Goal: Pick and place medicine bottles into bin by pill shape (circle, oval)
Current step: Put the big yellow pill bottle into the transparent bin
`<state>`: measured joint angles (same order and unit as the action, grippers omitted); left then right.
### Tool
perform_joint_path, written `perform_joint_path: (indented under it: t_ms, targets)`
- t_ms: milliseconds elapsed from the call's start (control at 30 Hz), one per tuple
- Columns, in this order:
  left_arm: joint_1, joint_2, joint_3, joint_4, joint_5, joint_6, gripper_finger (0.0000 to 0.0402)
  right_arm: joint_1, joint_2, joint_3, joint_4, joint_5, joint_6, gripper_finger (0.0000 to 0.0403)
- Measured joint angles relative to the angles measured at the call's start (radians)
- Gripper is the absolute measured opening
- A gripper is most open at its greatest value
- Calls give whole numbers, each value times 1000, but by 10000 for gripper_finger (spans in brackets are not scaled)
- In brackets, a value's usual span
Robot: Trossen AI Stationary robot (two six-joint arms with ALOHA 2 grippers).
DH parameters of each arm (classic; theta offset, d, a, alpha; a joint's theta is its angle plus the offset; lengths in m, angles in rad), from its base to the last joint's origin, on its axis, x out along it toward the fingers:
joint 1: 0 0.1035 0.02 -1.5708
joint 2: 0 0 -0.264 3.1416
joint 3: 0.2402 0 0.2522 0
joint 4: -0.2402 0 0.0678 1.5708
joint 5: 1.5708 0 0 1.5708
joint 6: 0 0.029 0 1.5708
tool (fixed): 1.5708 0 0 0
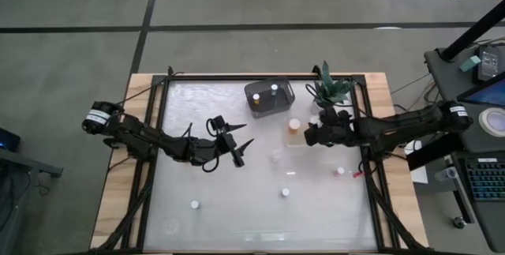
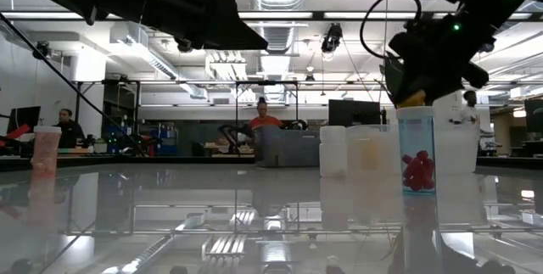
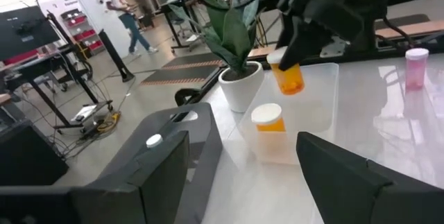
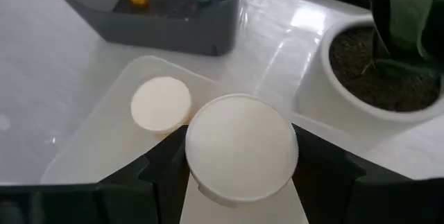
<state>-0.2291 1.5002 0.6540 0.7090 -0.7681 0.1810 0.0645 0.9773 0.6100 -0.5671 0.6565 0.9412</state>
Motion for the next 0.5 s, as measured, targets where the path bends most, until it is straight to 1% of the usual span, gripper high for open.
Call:
perform_joint_path:
  t_ms: [233,333,500]
  targets:
    - [0,0,0,14,0,1,250,-2,34,-54,95,29,26,205]
    - [0,0,0,16,0,4,250,-2,58,-69,139,61,29,205]
    - [0,0,0,16,0,9,250,-3,111,-70,162,104,45,205]
